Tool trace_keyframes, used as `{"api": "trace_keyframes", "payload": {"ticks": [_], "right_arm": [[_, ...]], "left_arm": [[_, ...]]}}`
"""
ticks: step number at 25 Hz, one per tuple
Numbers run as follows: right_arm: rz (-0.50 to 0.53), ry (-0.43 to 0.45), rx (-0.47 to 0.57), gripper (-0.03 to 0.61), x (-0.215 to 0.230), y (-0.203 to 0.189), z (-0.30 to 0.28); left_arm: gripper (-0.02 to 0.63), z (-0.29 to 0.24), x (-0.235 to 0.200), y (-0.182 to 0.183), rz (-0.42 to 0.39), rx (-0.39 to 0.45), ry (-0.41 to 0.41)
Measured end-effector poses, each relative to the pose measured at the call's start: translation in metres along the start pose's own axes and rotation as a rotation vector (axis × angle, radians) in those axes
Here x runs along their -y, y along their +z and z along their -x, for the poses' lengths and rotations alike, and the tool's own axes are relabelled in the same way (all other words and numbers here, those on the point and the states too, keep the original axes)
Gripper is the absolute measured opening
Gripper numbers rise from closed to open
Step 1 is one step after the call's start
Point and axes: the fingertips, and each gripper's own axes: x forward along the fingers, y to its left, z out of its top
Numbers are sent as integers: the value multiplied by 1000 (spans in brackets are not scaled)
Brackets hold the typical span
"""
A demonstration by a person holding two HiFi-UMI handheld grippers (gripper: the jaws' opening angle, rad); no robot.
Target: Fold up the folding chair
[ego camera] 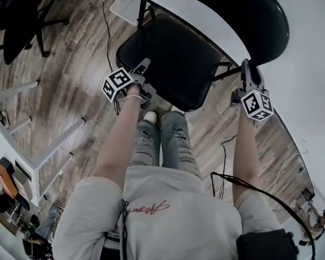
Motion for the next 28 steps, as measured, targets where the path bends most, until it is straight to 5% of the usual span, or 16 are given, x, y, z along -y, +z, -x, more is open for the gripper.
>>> {"api": "trace_keyframes", "payload": {"ticks": [6,20,24,28], "right_arm": [[-26,-92,10,95,24,18,-20],[-127,-133,90,98,48,46,-43],[-84,-137,105,100,48,58,-45],[-34,-156,94,98,49,66,-49]], "left_arm": [[178,-24,49,2,-3,3,89],[153,-63,119,5,-3,20,147],[133,-80,155,9,-10,27,128],[130,-100,181,13,-13,40,192]]}}
